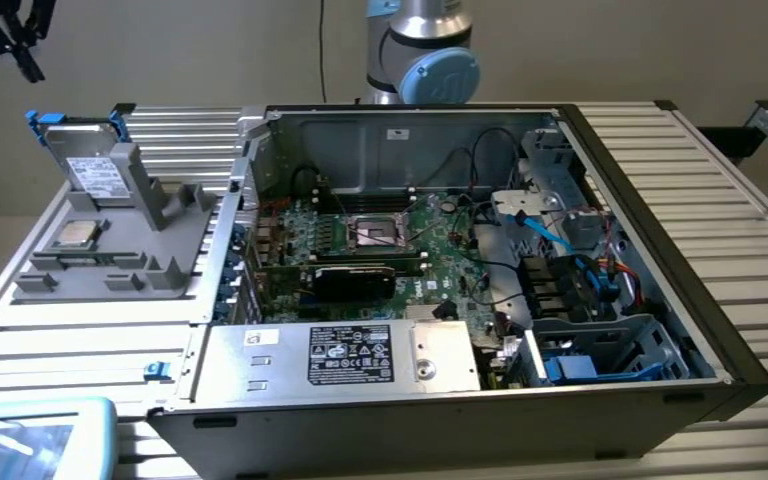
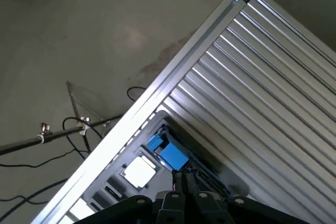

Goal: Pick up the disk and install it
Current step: 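Pick up the disk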

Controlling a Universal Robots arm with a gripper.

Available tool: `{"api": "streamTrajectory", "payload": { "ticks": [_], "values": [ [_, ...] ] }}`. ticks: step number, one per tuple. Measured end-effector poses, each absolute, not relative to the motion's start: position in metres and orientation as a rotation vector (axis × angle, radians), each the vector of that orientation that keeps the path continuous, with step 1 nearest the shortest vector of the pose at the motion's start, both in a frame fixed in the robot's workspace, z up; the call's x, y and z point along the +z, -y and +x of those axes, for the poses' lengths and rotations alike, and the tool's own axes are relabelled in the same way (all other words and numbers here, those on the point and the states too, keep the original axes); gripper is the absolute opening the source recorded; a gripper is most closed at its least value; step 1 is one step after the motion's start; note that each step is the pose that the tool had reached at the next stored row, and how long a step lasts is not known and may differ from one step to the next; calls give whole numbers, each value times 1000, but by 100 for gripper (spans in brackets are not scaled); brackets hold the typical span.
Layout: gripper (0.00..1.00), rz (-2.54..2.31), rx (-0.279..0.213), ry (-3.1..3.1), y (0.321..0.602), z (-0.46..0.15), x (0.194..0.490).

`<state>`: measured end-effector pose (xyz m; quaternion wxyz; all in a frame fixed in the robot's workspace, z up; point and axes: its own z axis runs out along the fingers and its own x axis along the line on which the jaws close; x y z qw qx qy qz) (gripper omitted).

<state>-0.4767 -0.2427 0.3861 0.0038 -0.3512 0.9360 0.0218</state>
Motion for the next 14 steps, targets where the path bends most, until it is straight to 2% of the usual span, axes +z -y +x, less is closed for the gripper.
{"api": "streamTrajectory", "payload": {
  "ticks": [14],
  "values": [
    [11, -1467, 70, -2775, 243, -477, 385]
  ]
}}
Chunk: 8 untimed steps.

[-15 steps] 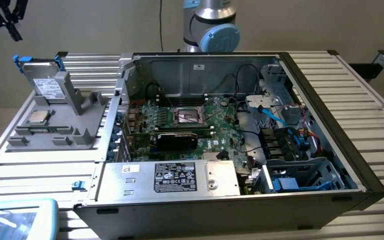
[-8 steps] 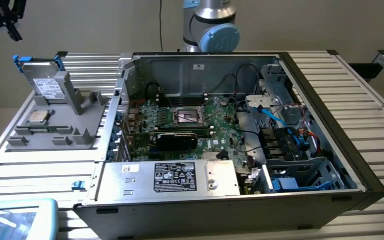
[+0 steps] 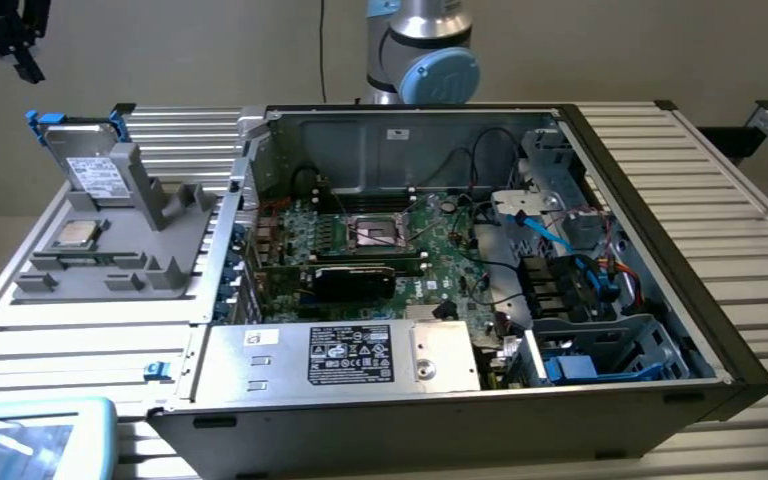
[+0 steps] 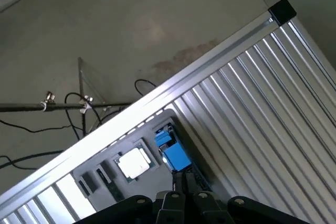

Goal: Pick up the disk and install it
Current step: 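Pick up the disk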

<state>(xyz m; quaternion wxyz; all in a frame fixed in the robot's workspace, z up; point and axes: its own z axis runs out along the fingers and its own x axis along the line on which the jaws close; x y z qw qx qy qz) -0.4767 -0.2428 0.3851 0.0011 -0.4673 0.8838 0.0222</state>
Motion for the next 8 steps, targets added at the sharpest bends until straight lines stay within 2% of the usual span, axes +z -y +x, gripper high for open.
{"api": "streamTrajectory", "payload": {
  "ticks": [8],
  "values": [
    [11, -1666, 70, -2664, 243, -477, 384]
  ]
}}
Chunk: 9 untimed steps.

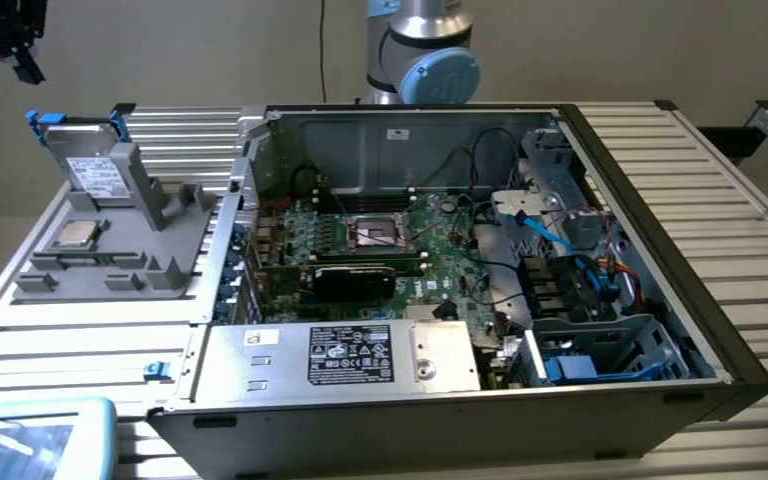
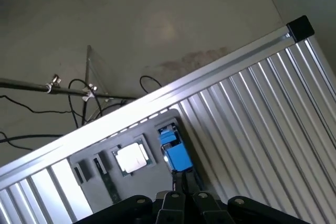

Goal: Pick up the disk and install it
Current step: 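Pick up the disk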

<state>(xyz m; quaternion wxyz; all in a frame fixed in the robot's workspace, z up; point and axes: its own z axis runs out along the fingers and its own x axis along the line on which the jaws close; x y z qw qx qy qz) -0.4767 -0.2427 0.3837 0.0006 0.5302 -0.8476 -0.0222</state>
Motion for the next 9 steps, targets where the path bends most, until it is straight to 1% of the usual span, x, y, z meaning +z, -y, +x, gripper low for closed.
{"api": "streamTrajectory", "payload": {
  "ticks": [9],
  "values": [
    [11, 1875, -69, 2514, 243, -477, 383]
  ]
}}
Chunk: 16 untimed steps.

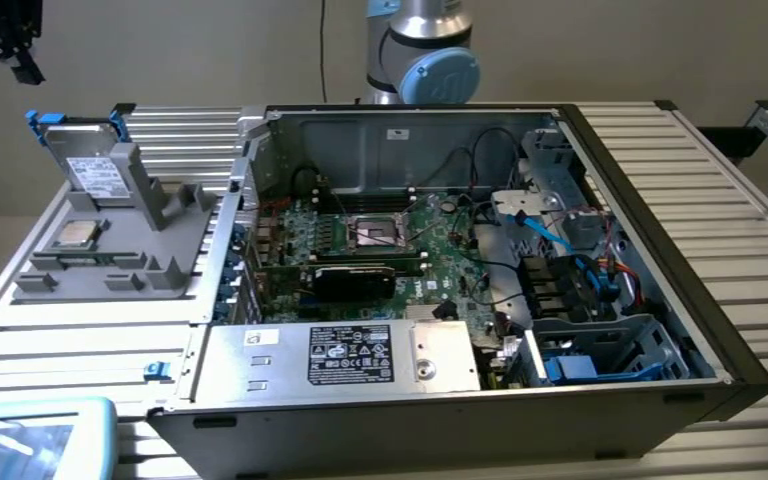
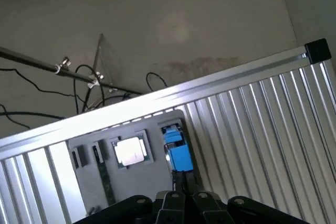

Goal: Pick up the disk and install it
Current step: 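Pick up the disk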

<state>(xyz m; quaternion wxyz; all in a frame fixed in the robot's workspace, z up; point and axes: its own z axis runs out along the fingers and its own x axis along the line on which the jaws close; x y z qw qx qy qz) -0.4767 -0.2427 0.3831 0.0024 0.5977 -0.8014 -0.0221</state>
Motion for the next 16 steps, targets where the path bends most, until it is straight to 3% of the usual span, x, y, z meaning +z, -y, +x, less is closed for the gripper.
{"api": "streamTrajectory", "payload": {
  "ticks": [13, 14, 16],
  "values": [
    [11, 2010, -69, 2404, 243, -477, 383],
    [12, 2010, -69, 2404, 243, -477, 383],
    [25, 2011, -69, 2404, 243, -477, 382]
  ]
}}
